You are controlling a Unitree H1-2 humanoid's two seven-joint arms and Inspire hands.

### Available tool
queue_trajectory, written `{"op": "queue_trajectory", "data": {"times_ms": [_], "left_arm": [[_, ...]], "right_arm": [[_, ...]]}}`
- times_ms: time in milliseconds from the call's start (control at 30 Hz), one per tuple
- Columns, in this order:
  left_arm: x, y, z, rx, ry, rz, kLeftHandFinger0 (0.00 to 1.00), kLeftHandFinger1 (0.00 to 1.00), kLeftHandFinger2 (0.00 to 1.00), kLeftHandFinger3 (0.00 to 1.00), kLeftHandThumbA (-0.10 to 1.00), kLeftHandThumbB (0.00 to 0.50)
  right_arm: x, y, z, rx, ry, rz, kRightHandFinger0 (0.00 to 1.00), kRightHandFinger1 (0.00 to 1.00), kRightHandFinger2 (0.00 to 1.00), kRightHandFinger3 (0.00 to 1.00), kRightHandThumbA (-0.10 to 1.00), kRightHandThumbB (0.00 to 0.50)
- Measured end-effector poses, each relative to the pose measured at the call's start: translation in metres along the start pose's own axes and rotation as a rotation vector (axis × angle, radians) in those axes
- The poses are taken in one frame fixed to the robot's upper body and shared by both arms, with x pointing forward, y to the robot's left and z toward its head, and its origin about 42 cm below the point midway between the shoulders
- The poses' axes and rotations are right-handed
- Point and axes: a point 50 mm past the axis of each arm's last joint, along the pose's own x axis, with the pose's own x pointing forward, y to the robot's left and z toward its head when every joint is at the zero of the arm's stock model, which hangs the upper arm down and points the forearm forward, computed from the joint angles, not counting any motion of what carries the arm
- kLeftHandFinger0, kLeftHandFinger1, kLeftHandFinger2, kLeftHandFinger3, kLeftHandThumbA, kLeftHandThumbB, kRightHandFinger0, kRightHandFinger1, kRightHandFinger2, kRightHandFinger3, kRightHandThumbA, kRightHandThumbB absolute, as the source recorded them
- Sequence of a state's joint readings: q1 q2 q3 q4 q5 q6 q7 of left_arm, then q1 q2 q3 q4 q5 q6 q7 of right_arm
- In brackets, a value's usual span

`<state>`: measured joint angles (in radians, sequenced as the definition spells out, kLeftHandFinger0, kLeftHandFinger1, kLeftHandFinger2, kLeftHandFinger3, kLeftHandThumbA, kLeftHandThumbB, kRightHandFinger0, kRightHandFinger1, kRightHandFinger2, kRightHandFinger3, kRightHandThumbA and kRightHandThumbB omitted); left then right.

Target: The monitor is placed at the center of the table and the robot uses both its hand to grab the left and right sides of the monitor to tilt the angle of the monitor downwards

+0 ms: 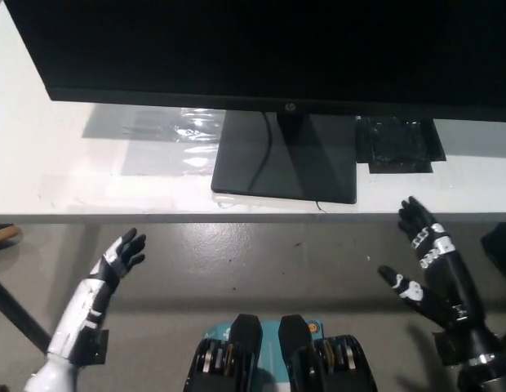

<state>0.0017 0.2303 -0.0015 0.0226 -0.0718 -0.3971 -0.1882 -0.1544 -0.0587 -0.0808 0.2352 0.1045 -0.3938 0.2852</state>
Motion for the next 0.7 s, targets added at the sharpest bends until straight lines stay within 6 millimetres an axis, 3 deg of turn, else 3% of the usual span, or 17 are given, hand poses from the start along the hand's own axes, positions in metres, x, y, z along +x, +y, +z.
{"op": "queue_trajectory", "data": {"times_ms": [67,333,433,700], "left_arm": [[0.003,0.000,-0.022,0.002,0.067,-0.002,1.00,1.00,1.00,1.00,0.99,0.310],[0.010,0.000,-0.045,0.039,0.135,-0.023,1.00,1.00,1.00,1.00,0.98,0.270],[0.007,-0.001,-0.049,0.050,0.154,-0.028,1.00,1.00,1.00,1.00,0.98,0.250],[0.006,-0.002,-0.054,0.069,0.169,-0.035,1.00,1.00,1.00,1.00,0.96,0.243]], "right_arm": [[0.005,0.004,-0.020,0.006,0.068,-0.013,1.00,1.00,1.00,1.00,0.91,0.392],[0.008,0.013,-0.056,0.006,0.201,-0.034,1.00,1.00,1.00,1.00,0.92,0.409],[0.009,0.014,-0.061,-0.002,0.221,-0.037,1.00,1.00,1.00,1.00,0.92,0.440],[0.015,0.021,-0.066,-0.053,0.248,-0.014,1.00,1.00,1.00,1.00,0.91,0.451]]}}
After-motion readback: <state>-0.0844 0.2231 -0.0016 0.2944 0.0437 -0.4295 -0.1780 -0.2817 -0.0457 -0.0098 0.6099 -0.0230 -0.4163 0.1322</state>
